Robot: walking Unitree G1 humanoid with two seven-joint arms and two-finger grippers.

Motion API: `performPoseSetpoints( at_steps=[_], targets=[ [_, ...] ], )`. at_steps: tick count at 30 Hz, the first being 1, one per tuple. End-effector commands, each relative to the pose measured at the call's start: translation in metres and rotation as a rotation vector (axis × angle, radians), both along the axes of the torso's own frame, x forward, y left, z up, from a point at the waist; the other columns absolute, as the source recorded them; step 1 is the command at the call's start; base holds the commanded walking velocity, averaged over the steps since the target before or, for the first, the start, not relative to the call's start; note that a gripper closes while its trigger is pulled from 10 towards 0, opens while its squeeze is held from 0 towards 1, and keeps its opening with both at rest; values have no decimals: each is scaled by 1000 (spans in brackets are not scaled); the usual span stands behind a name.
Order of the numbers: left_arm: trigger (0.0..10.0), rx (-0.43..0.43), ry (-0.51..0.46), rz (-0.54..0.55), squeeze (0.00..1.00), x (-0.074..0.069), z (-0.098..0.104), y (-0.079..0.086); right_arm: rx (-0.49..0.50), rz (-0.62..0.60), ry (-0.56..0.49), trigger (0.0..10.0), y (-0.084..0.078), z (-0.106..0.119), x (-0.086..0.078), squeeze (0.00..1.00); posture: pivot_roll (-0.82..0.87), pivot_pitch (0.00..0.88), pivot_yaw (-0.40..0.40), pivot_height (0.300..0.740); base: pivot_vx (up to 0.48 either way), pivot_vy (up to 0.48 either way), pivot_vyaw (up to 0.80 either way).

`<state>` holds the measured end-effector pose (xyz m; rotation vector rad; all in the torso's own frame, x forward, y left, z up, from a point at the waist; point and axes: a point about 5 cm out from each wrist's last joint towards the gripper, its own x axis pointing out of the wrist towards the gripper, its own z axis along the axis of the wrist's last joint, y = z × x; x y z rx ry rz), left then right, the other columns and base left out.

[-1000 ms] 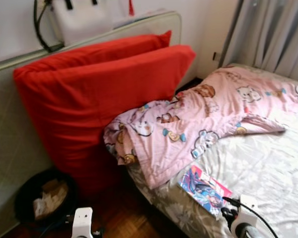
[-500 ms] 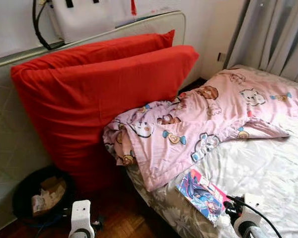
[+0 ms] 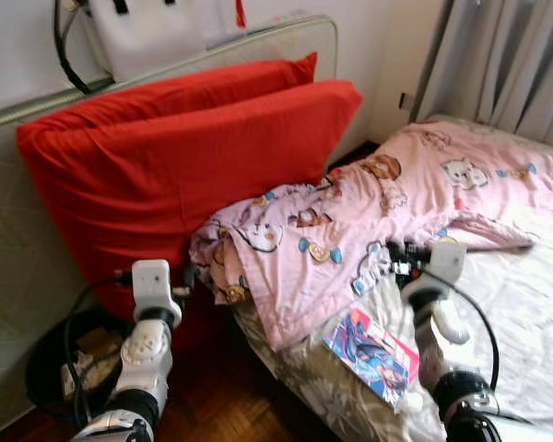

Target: Clean up the room

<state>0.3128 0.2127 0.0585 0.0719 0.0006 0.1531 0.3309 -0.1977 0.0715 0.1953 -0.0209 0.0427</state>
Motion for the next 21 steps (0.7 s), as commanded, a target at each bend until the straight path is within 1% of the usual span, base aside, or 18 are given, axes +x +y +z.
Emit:
performPoseSetpoints(
  at_steps=[1, 4, 6, 8, 9, 12, 14, 15, 16, 17, 21],
  targets=[
    [10000, 25, 43, 8, 0, -9, -11, 3, 12, 10, 66, 10000, 0, -19, -12, 0, -112, 0, 41, 740, 0, 0, 0],
    [10000, 28, 18, 3, 0, -11, -10, 1, -38, 39, 57, 10000, 3, -19, -15, 0, -117, 0, 36, 740, 0, 0, 0],
    [10000, 16, 1, 12, 0, -16, -12, 1, -50, 21, 38, 10000, -1, -22, -23, 0, -113, 0, 31, 740, 0, 0, 0],
    [10000, 12, -6, 10, 0, -17, -12, 1, -60, 18, 26, 10000, -2, -23, -25, 0, -114, 0, 32, 740, 0, 0, 0],
    [10000, 9, -8, 6, 0, -20, -14, 1, -73, 25, 19, 10000, -2, -25, -30, 0, -119, 0, 34, 740, 0, 0, 0],
    [10000, 6, -7, -9, 0, -24, -16, 0, -84, 30, 2, 10000, -1, -26, -34, 0, -122, 0, 37, 740, 0, 0, 0],
    [10000, 6, 3, -21, 0, -29, -20, -2, -81, 30, -4, 10000, 0, -28, -39, 0, -121, 0, 38, 740, 0, 0, 0],
    [10000, 16, 13, -41, 0, -35, -25, -4, -92, 32, -10, 10000, 0, -29, -44, 0, -119, 0, 38, 740, 0, 0, 0],
    [10000, 19, 14, -48, 0, -36, -26, -4, -94, 31, -12, 10000, 0, -29, -45, 0, -119, 0, 38, 740, 0, 0, 0],
    [10000, 17, 10, -50, 0, -41, -27, -5, -96, 24, -10, 10000, -2, -31, -48, 0, -112, 0, 33, 740, 0, 0, 0],
    [10000, 34, -1, -66, 0, -50, -28, -5, -106, 2, -6, 10000, -8, -32, -54, 0, -95, 0, 24, 740, 0, 0, 0]
  ],
)
